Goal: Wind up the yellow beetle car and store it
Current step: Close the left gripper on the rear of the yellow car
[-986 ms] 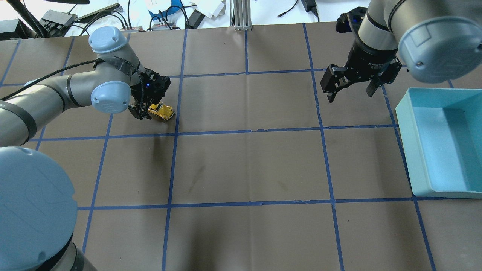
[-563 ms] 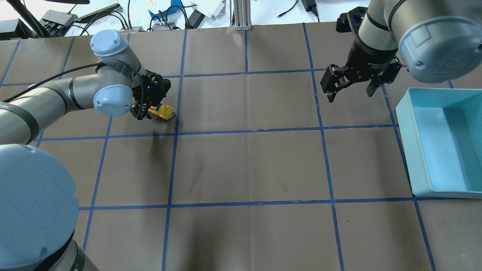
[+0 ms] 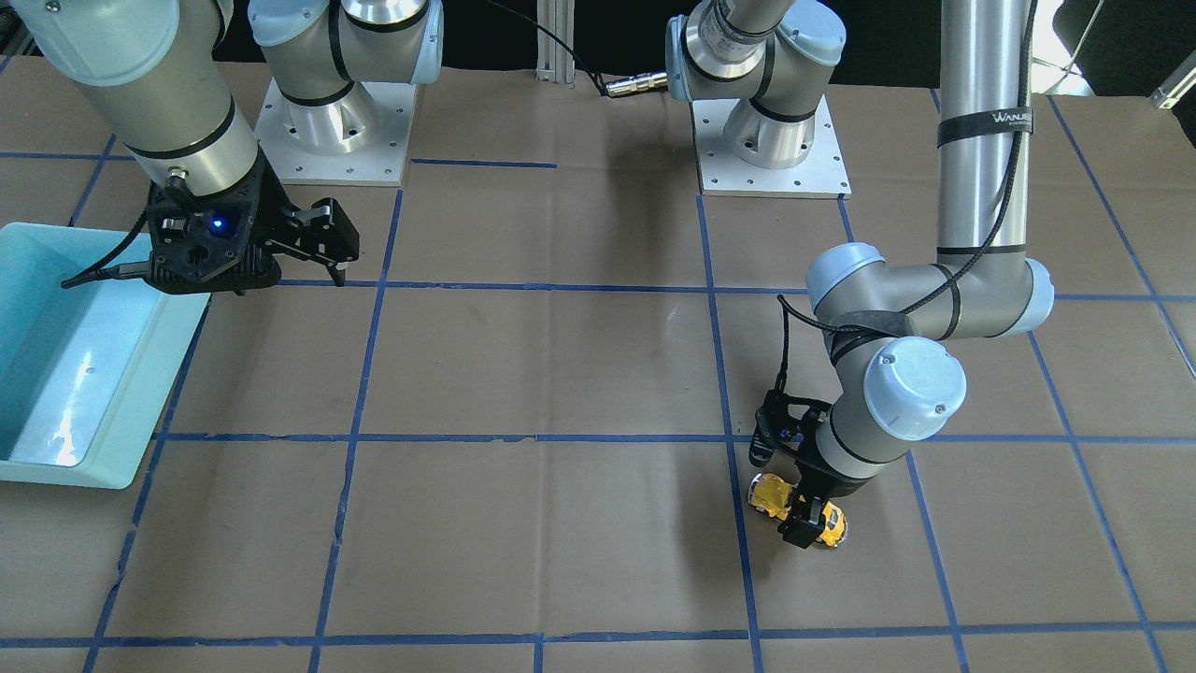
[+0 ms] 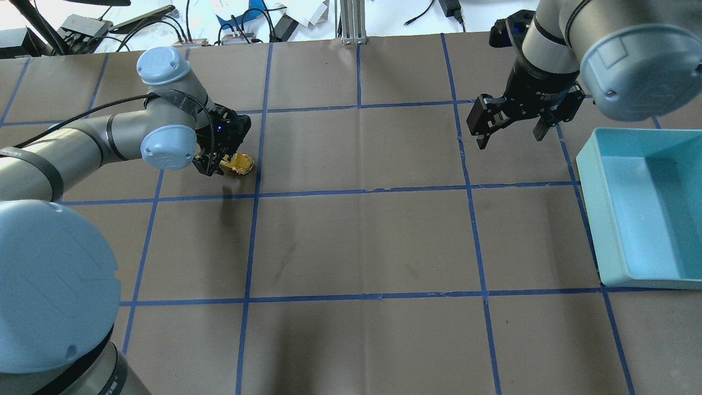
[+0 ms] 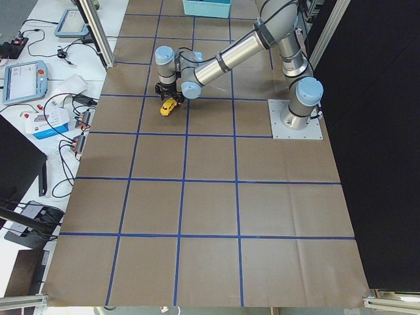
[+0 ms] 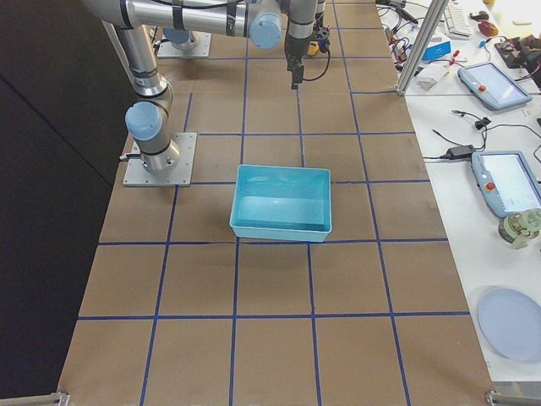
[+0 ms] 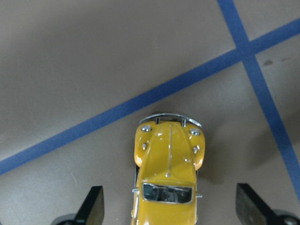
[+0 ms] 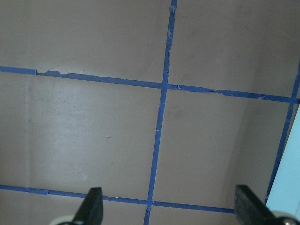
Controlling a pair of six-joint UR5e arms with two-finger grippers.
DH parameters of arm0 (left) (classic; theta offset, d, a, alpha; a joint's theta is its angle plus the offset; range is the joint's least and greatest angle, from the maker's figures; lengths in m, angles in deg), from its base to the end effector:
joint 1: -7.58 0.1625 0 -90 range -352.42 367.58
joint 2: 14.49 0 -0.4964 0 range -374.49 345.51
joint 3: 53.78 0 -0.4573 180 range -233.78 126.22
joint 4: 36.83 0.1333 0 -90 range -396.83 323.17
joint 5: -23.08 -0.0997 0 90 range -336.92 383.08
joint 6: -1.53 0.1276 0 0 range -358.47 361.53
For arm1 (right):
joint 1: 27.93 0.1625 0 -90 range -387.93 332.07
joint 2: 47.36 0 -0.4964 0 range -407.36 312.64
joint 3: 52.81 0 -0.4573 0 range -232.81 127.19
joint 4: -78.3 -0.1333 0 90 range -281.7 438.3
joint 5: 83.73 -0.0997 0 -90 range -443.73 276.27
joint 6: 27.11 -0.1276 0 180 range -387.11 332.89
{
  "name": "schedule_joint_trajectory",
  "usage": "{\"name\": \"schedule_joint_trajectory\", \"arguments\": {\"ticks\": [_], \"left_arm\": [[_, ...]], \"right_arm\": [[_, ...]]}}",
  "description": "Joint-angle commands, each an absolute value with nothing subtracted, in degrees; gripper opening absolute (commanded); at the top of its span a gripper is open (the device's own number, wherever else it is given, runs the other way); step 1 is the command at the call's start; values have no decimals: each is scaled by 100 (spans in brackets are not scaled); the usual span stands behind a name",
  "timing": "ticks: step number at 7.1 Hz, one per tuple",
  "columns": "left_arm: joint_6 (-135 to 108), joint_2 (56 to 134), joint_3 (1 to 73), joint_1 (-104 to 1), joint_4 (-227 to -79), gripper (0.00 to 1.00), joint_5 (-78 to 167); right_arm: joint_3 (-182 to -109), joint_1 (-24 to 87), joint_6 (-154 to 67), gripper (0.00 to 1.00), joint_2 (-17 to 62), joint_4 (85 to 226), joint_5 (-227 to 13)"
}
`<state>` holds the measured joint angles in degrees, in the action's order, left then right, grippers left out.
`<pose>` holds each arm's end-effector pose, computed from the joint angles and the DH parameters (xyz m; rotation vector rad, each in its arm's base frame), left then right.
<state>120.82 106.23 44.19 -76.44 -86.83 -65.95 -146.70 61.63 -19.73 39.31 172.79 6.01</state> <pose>-0.0604 -0.7233 0.1781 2.6139 1.7196 -0.0400 0.1295 -0.5770 0.4684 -0.1895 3.1272 0.0740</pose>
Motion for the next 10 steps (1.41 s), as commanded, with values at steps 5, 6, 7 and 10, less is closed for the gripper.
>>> {"name": "schedule_joint_trajectory", "arguments": {"ticks": [5,6,7,10], "left_arm": [[12493,10723,4413,-7635,-8684,83,-6578],[12511,10723,4404,-7635,-8667,65,-6561],[12711,10697,4404,-7635,-8675,31,-6595],[12976,10601,4352,-7635,-8719,10,-6648]], "right_arm": [[-14676,6163,-1982,100,3930,17270,601],[-14685,6163,-1973,100,3930,17270,601],[-14720,6163,-1973,100,3930,17270,601],[-14729,6163,-1964,100,3939,17261,601]]}}
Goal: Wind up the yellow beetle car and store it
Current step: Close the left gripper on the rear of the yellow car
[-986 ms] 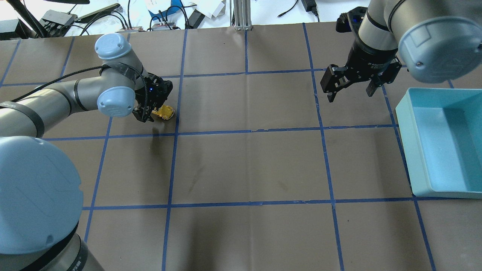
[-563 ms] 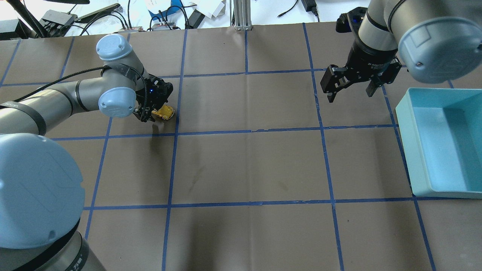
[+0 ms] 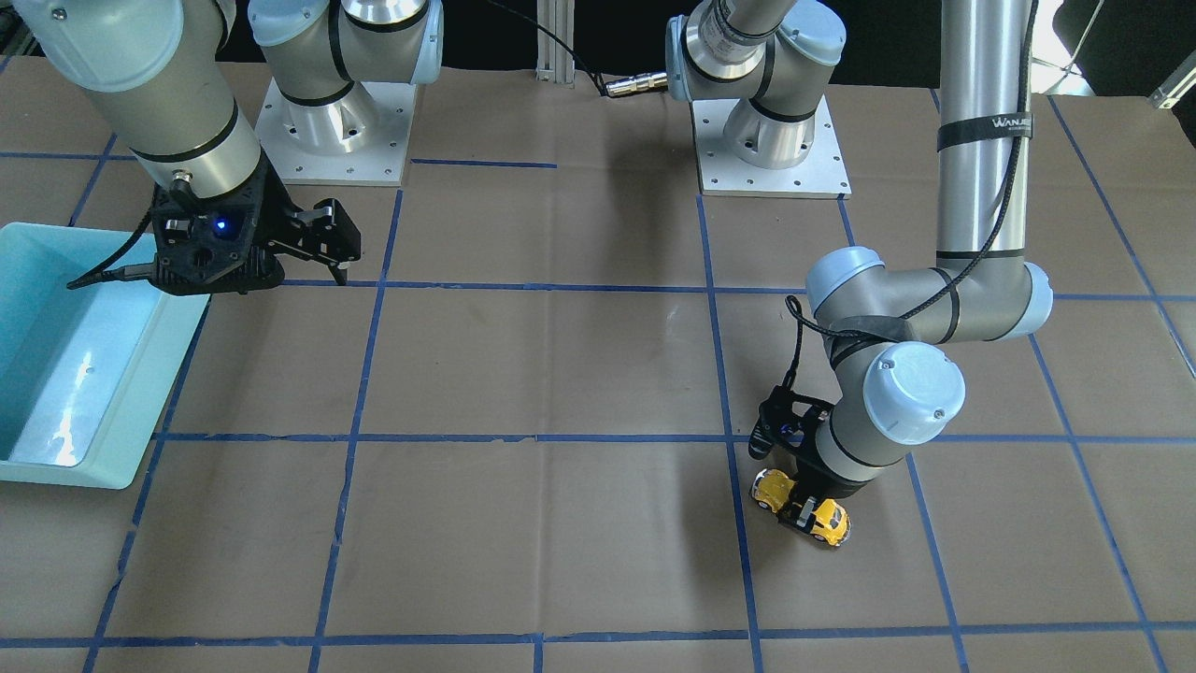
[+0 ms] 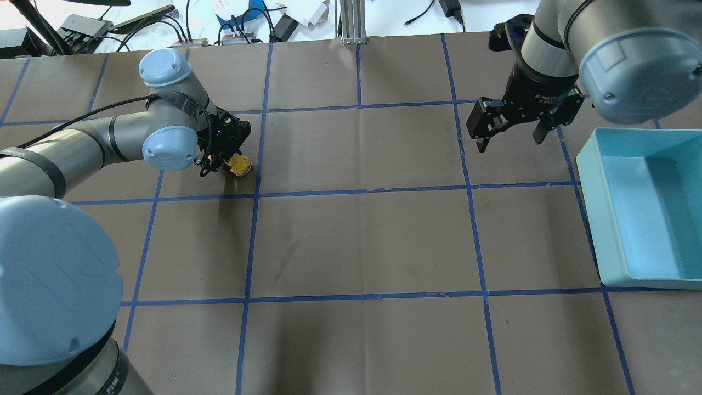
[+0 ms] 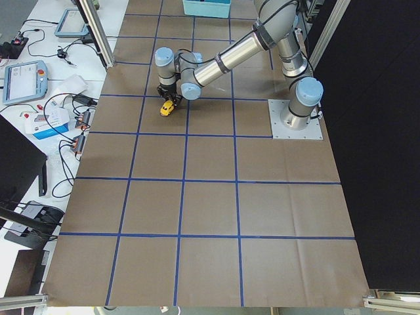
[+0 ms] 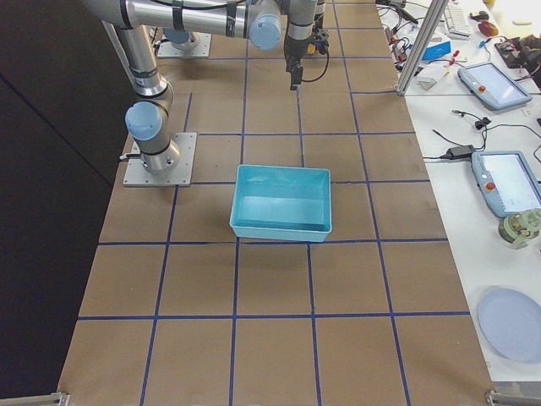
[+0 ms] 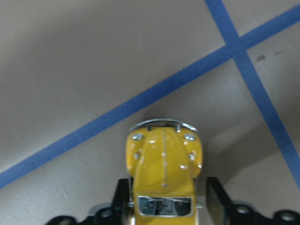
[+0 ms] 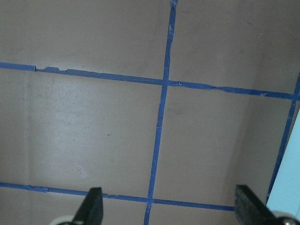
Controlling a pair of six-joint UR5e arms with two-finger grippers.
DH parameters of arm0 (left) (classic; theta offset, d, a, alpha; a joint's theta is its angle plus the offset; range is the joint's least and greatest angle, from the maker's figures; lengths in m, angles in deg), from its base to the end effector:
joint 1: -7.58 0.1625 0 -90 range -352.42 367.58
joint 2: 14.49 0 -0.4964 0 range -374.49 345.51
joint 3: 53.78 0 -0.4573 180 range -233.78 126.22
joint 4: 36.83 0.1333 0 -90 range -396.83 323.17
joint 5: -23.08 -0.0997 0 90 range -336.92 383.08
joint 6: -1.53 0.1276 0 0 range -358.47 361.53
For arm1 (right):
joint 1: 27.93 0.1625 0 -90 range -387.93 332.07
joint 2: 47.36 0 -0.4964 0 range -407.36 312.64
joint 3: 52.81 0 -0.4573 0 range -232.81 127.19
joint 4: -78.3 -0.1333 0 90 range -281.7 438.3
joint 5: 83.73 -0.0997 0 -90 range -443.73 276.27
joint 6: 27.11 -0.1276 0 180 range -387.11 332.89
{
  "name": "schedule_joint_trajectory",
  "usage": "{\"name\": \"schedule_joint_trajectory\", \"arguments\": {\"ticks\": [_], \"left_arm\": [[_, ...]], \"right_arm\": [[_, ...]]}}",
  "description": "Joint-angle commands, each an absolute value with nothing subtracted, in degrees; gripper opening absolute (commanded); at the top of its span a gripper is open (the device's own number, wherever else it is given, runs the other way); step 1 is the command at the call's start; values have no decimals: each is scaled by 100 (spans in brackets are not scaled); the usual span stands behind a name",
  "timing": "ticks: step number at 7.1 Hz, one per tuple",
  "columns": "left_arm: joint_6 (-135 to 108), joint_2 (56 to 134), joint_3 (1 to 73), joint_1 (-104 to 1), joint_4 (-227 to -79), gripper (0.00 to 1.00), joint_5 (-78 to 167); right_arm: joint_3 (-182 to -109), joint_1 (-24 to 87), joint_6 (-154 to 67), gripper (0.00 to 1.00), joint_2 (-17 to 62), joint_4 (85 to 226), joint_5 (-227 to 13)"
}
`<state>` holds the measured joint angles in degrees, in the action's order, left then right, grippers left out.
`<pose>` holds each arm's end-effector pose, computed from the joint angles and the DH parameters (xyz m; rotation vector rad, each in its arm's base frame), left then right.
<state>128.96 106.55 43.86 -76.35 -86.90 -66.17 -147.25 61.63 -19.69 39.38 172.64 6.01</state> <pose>-0.0586 -0.7257 0.1766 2.7261 1.5308 -0.0323 0.1295 -0.5745 0.4636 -0.1904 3.1259 0.0912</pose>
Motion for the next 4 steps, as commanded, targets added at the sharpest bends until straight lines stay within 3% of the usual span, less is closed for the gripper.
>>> {"name": "schedule_joint_trajectory", "arguments": {"ticks": [1,4], "left_arm": [[12924,10539,4334,-7644,-8719,8,-6814],[12232,10294,4228,-7688,-8737,4,-6842]], "right_arm": [[-14729,6163,-1955,100,3931,17261,601],[-14737,6163,-1955,100,3930,17261,601]]}}
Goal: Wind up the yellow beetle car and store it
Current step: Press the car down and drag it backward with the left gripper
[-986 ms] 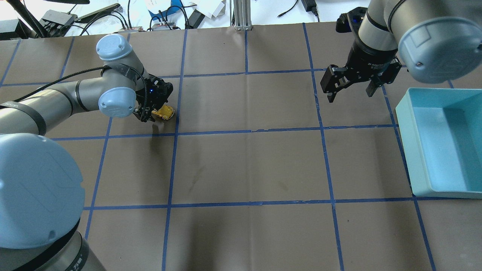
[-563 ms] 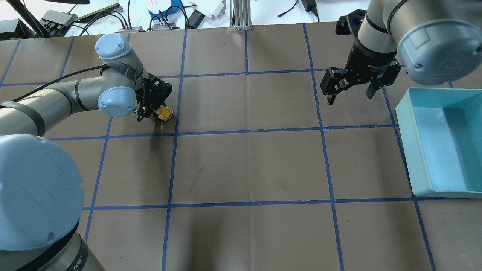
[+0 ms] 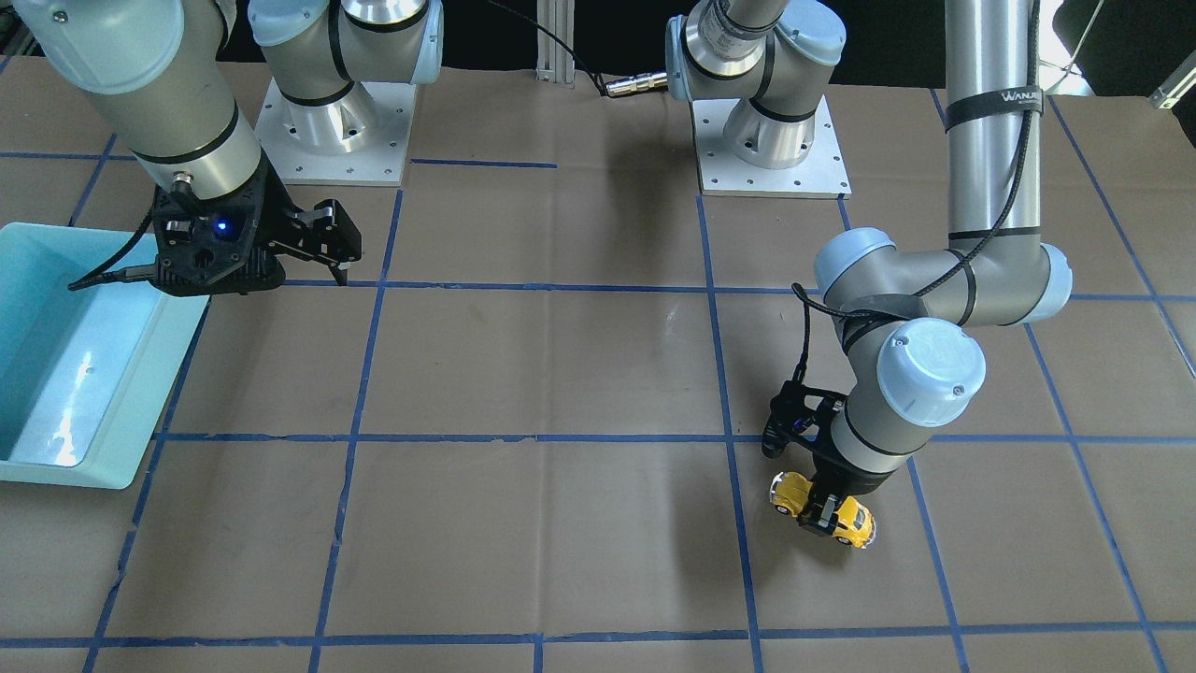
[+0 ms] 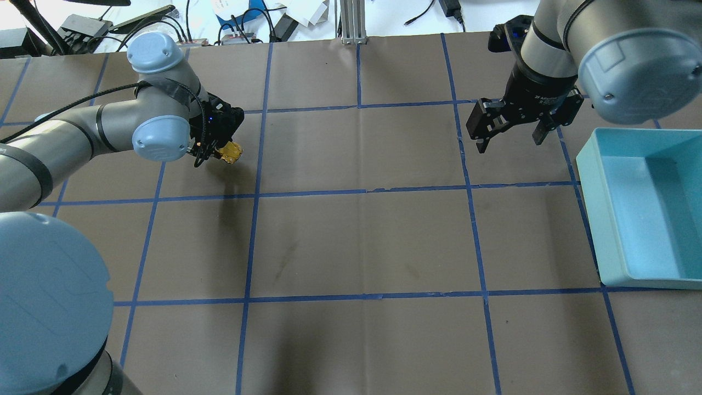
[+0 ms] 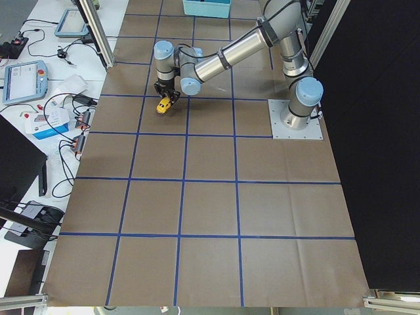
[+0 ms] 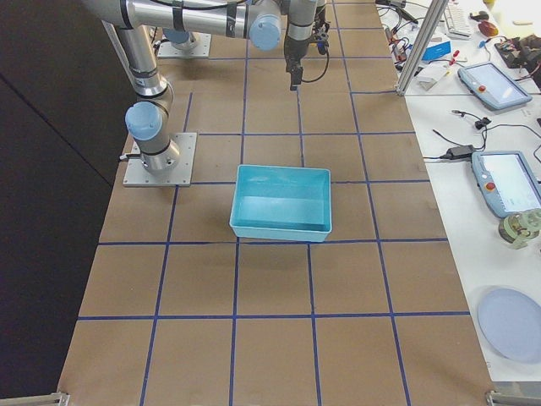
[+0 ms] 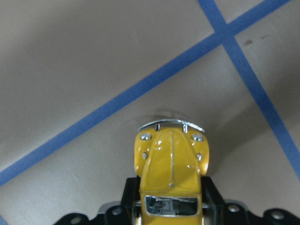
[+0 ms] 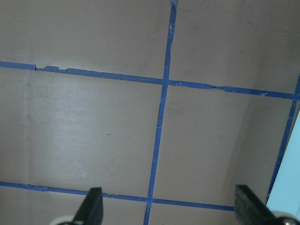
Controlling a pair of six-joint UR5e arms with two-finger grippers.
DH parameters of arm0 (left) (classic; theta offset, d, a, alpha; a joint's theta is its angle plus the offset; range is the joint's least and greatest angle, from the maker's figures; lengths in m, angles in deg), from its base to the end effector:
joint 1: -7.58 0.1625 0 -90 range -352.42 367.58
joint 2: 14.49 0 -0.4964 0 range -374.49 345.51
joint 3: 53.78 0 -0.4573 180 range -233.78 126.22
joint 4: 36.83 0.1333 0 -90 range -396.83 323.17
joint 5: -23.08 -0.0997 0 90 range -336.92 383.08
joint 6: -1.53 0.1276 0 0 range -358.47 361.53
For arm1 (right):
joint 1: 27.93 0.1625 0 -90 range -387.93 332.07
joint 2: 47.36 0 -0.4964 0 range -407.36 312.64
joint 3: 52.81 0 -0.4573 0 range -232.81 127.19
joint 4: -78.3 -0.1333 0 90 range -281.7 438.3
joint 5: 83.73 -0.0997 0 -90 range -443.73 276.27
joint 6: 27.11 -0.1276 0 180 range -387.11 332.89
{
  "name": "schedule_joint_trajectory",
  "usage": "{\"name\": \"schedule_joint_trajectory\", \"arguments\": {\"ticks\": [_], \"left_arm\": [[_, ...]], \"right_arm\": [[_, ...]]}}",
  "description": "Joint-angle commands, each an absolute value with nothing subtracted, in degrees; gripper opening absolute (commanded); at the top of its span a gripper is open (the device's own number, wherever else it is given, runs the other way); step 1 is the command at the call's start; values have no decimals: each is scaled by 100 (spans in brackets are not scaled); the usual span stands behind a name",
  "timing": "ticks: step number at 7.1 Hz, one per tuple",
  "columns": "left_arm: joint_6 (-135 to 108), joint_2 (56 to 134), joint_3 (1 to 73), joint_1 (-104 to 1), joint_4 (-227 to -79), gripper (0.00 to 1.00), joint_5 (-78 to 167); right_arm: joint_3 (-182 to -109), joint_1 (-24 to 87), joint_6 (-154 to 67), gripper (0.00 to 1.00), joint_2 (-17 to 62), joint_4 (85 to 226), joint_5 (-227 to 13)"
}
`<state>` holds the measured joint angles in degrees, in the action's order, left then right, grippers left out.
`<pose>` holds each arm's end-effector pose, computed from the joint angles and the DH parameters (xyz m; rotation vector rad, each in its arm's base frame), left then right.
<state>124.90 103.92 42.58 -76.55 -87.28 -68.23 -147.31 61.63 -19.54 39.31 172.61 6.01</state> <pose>-0.0559 -0.7314 0.2195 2.6121 1.5868 -0.0231 0.1295 -0.5746 0.4623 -0.1945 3.1253 0.0955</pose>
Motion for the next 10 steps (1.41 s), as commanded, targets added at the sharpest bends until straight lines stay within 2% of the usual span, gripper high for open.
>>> {"name": "schedule_joint_trajectory", "arguments": {"ticks": [1,4,10], "left_arm": [[12038,10223,4228,-7784,-8772,4,-6842],[11922,10196,4289,-8188,-8799,0,-6772],[11843,10354,4404,-8128,-8877,0,-6727]], "right_arm": [[-14738,6163,-1947,100,3930,17261,601],[-14772,6163,-1947,100,3930,17261,601],[-14799,6163,-1938,100,3930,17261,618]]}}
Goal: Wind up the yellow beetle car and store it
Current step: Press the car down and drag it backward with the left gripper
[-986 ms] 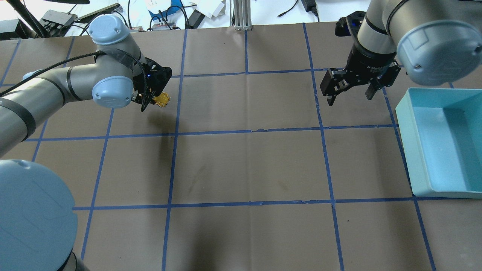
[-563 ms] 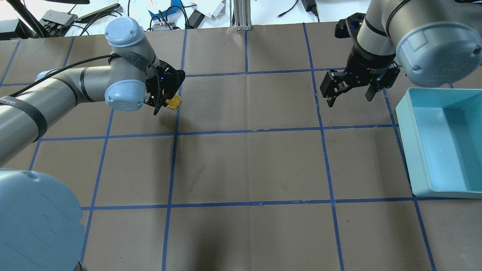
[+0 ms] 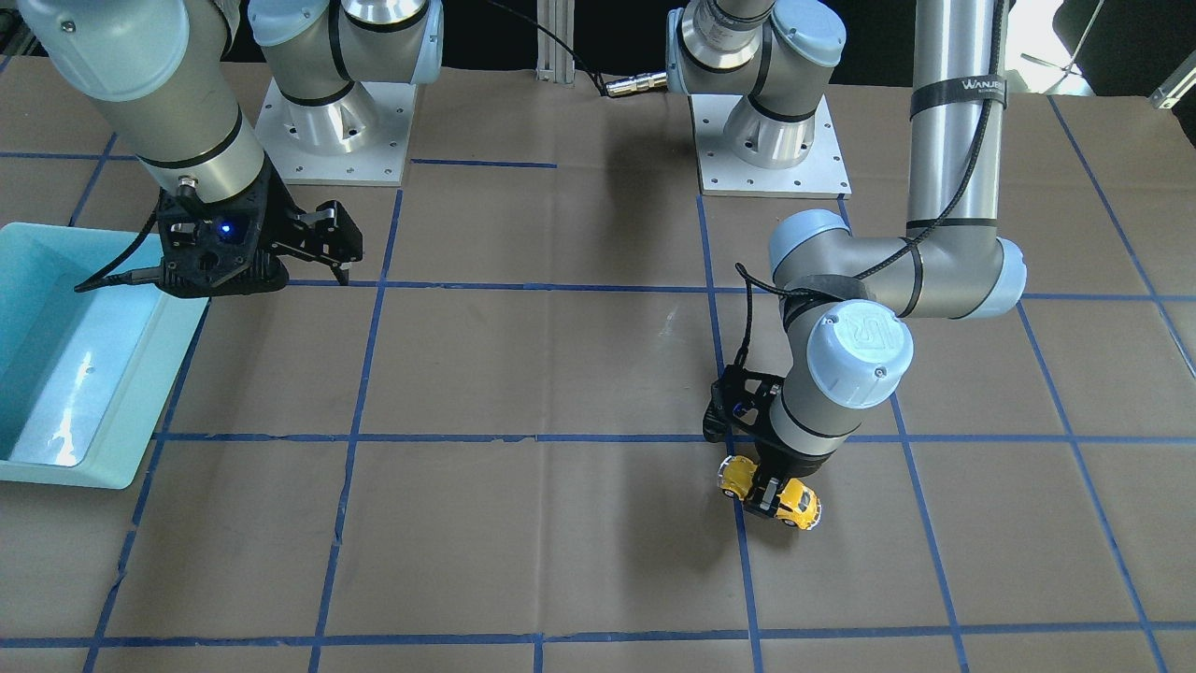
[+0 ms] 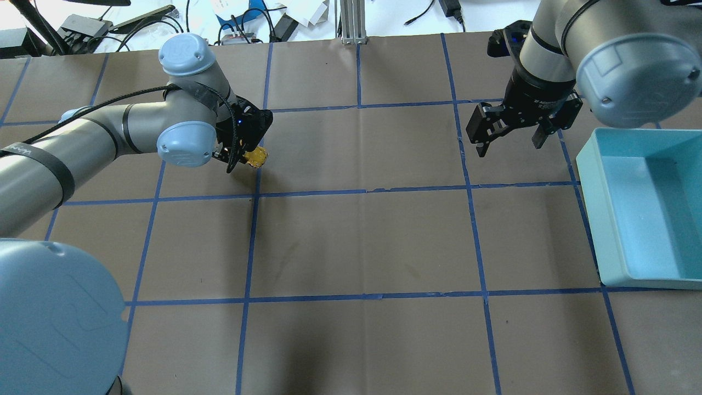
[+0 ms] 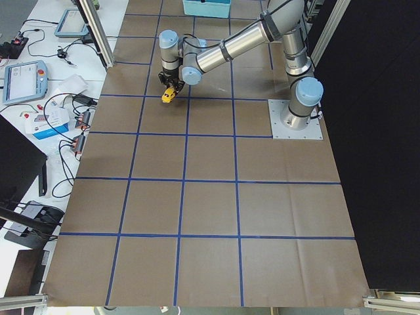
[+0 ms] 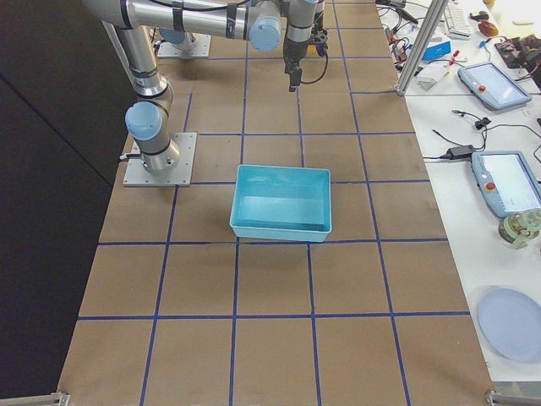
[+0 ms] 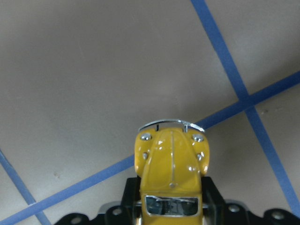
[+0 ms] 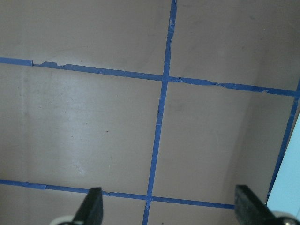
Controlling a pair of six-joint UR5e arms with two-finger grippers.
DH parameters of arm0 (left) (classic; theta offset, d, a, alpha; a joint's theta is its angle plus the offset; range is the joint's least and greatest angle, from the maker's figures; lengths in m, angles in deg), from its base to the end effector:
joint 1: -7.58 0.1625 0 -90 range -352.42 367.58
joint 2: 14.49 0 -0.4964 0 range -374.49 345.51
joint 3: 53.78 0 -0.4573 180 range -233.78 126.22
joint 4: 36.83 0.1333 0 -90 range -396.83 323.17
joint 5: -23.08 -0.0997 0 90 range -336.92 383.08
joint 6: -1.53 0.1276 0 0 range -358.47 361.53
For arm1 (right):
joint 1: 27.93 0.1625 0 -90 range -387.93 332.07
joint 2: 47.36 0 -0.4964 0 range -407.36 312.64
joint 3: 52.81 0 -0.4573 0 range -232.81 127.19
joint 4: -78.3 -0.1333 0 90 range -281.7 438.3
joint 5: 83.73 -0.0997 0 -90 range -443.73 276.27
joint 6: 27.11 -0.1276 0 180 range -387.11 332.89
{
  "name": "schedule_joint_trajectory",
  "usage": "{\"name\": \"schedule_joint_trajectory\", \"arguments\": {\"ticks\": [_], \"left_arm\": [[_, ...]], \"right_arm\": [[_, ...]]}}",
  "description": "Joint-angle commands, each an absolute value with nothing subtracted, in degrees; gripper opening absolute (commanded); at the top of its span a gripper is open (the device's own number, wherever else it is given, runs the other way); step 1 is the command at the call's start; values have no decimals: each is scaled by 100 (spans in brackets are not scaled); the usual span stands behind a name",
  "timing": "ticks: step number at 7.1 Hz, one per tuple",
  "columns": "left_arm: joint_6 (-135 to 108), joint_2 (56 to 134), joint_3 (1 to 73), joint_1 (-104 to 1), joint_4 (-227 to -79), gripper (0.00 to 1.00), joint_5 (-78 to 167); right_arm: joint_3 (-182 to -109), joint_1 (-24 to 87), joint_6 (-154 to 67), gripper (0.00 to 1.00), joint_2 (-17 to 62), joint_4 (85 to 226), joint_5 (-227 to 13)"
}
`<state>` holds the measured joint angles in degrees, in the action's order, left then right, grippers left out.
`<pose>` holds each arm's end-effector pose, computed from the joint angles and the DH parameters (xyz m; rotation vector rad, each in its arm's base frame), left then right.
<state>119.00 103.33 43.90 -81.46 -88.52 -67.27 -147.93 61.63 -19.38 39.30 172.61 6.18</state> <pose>-0.1206 -0.7119 0.2134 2.6329 1.6292 -0.0307 0.1291 -0.5725 0.4563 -0.1991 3.1265 0.1130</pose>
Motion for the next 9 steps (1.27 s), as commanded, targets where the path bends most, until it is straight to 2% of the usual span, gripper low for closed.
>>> {"name": "schedule_joint_trajectory", "arguments": {"ticks": [1,9], "left_arm": [[11860,10398,4404,-8093,-8904,0,-6728],[11904,10565,4413,-8075,-8860,0,-6780]], "right_arm": [[-14790,6163,-1938,100,3930,17270,618],[-14790,6163,-1938,100,3930,17270,618]]}}
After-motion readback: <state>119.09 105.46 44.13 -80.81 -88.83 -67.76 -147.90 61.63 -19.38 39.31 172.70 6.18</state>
